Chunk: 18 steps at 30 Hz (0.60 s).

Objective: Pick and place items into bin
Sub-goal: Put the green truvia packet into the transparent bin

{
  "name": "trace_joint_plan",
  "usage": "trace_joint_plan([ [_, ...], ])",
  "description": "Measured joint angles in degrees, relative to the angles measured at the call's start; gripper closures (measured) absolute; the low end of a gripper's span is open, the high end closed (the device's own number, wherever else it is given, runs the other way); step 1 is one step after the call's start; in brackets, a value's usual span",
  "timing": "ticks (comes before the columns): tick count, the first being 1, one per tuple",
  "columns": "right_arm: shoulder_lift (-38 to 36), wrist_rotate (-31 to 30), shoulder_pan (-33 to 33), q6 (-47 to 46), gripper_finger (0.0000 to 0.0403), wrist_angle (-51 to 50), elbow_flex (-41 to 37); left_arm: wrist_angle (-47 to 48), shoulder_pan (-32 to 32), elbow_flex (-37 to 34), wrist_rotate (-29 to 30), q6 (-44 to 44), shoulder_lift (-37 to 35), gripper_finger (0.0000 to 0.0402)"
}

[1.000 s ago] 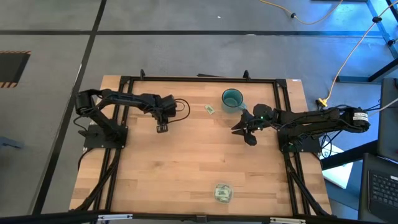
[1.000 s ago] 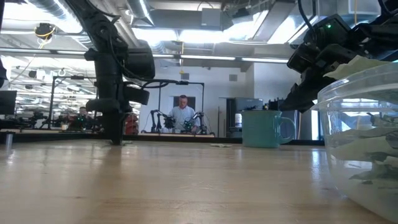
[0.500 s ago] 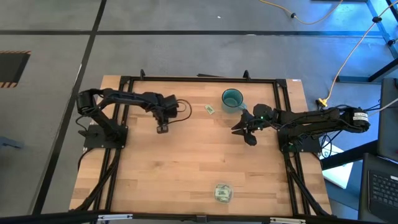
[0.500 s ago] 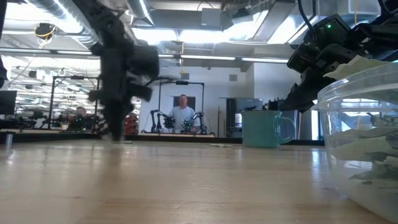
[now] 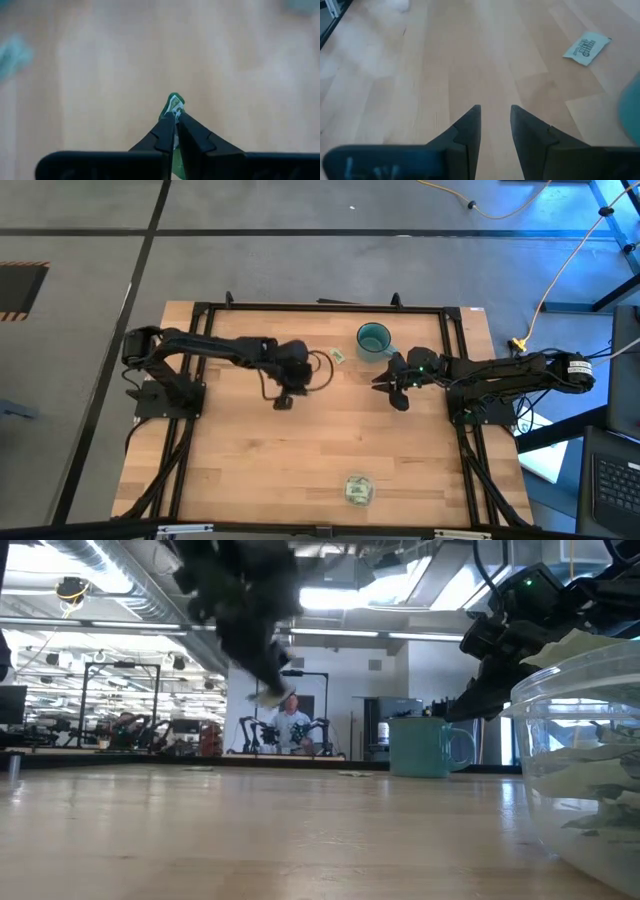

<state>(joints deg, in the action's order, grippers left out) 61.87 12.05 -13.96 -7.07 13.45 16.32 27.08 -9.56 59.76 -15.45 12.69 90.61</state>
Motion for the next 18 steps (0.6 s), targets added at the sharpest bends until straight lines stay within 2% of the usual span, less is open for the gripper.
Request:
trace_joint_plan([
  [9, 0.0, 0.0, 0.0, 0.2, 0.0294, 0.0, 0.0, -16.2, 12.4, 2.0, 1.3, -2.7, 0.0, 0.0386],
  [14, 0.0, 0.0, 0.0, 0.0, 0.0294, 0.0, 0.0, -23.9, 17.7, 2.0, 6.1, -4.8, 1.0, 0.0387],
  [18, 0.0, 0.0, 0.0, -0.2, 0.0294, -0.1, 0.0, -27.5, 20.8, 3.1, 7.3, -7.8, 4.3, 0.0387],
])
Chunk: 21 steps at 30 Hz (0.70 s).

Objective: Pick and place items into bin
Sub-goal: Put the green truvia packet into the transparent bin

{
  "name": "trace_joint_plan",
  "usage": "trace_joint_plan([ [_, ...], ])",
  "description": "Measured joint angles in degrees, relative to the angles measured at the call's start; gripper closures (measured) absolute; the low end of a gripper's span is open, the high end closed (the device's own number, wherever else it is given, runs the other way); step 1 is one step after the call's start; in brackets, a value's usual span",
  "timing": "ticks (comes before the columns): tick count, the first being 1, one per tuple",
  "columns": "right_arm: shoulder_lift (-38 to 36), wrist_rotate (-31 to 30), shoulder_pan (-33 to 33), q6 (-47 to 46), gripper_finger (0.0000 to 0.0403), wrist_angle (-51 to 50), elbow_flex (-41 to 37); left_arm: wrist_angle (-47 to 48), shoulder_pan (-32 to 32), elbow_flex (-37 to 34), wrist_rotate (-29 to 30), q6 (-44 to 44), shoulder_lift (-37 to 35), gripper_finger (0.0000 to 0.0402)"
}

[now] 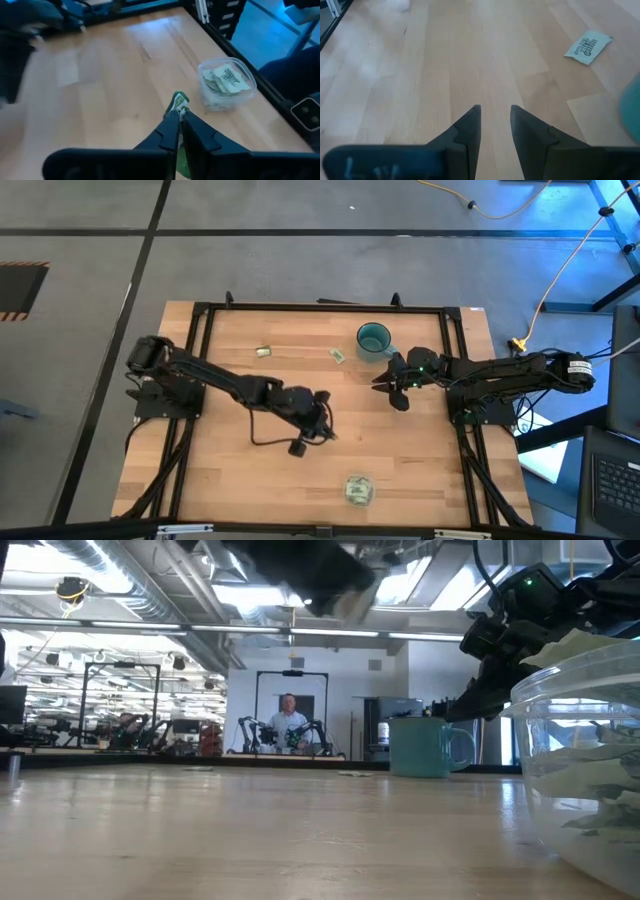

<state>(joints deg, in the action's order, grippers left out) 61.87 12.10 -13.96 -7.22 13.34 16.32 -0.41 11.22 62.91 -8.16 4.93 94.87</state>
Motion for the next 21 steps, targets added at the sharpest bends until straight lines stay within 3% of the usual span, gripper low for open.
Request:
trace_joint_plan([
  [8, 0.0, 0.0, 0.3, -4.3, 0.0294, -0.2, 0.0, 7.8, 5.4, 14.7, 0.2, -1.8, 11.1, 0.0387],
  [21, 0.0, 0.0, 2.1, -4.7, 0.0294, -1.3, 0.0, 11.6, 11.5, 38.5, 0.1, 1.9, 31.9, 0.0387],
])
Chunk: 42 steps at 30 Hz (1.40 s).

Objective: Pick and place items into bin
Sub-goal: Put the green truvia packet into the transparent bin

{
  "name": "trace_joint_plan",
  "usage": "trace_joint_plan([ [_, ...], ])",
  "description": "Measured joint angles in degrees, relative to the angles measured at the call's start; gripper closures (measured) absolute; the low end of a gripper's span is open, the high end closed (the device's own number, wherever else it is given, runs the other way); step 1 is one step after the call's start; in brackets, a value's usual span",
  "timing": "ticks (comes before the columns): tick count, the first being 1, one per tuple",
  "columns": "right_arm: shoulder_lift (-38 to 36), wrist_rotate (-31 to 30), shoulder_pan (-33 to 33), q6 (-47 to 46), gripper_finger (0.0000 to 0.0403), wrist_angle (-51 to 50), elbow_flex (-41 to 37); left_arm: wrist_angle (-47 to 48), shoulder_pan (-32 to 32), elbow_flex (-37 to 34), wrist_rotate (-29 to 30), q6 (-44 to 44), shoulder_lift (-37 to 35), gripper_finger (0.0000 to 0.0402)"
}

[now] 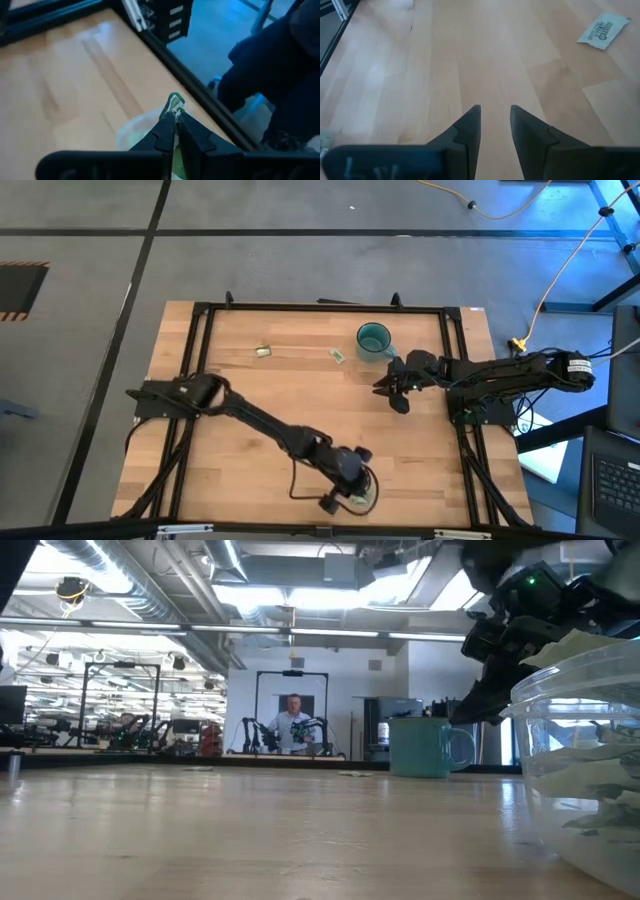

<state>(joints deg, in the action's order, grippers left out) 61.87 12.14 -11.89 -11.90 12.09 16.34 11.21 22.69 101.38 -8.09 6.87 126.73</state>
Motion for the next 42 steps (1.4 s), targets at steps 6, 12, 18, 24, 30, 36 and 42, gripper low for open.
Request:
trace_joint_plan([
  [6, 0.0, 0.0, 1.4, -0.1, 0.0294, -1.0, 0.0, 3.2, 1.2, 4.8, 1.9, 0.5, 6.1, 0.0387],
  [12, 0.0, 0.0, 3.4, -1.5, 0.0294, -1.3, 0.0, 5.7, 1.6, 5.1, 5.9, -3.1, 7.2, 0.0382],
  [18, 0.0, 0.0, 5.0, -1.3, 0.0294, -1.3, 0.0, 6.4, 1.6, 5.1, 6.7, -4.9, 7.2, 0.0344],
  [24, 0.0, 0.0, 5.3, -1.2, 0.0294, -1.3, 0.0, 9.2, 1.6, 7.1, 6.2, -6.1, 6.7, 0.0304],
  [30, 0.0, 0.0, 5.3, -1.2, 0.0294, -1.3, 0.0, 19.7, 1.3, 12.4, 7.0, -3.7, 4.1, 0.0281],
  [36, 0.0, 0.0, 5.3, -1.1, 0.0294, -1.8, 0.0, 31.2, -0.7, 12.5, 11.9, -5.9, -2.3, 0.0277],
  [42, 0.0, 0.0, 6.3, -1.4, 0.0294, -4.3, 0.0, 40.7, -4.6, 12.5, 13.3, -6.1, -6.4, 0.0277],
])
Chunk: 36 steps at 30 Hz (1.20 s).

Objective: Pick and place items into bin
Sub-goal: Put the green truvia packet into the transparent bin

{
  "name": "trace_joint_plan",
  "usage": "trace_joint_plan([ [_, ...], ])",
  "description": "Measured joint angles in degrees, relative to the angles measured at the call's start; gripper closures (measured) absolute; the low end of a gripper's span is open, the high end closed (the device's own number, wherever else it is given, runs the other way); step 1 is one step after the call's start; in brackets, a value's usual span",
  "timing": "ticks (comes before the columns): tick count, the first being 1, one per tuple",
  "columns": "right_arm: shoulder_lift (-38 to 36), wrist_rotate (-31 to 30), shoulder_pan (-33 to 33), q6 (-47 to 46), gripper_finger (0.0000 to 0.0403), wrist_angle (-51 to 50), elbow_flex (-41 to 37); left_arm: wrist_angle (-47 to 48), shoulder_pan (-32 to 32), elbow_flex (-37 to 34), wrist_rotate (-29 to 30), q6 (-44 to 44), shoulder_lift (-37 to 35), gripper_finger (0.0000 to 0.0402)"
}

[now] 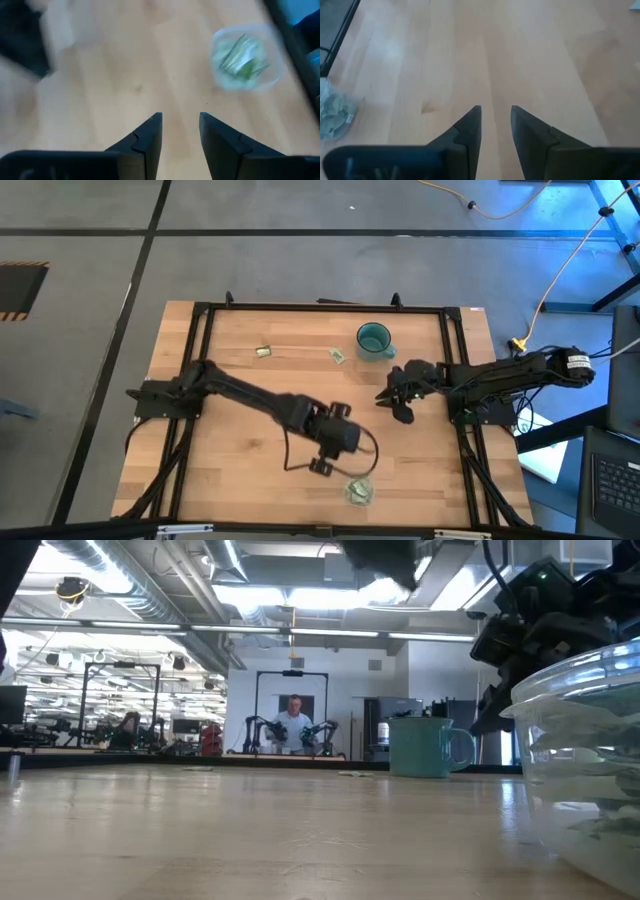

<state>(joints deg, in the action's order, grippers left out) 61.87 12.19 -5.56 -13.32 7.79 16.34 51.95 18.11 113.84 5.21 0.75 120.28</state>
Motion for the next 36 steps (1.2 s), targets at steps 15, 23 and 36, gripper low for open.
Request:
trace_joint_plan([
  [15, 0.0, 0.0, 5.0, -1.1, 0.0294, -1.4, 0.0, 20.6, -16.3, -0.8, -3.7, 3.0, -2.9, 0.0296],
  [23, 0.0, -0.1, 5.4, 0.1, 0.0294, -2.3, 0.0, 9.2, -22.5, -21.2, -8.2, 1.9, -16.8, 0.0298],
  [36, 0.0, -0.2, 5.4, 1.5, 0.0294, 4.6, 0.0, -17.8, -35.8, -60.1, 2.3, 4.1, -39.9, 0.0299],
])
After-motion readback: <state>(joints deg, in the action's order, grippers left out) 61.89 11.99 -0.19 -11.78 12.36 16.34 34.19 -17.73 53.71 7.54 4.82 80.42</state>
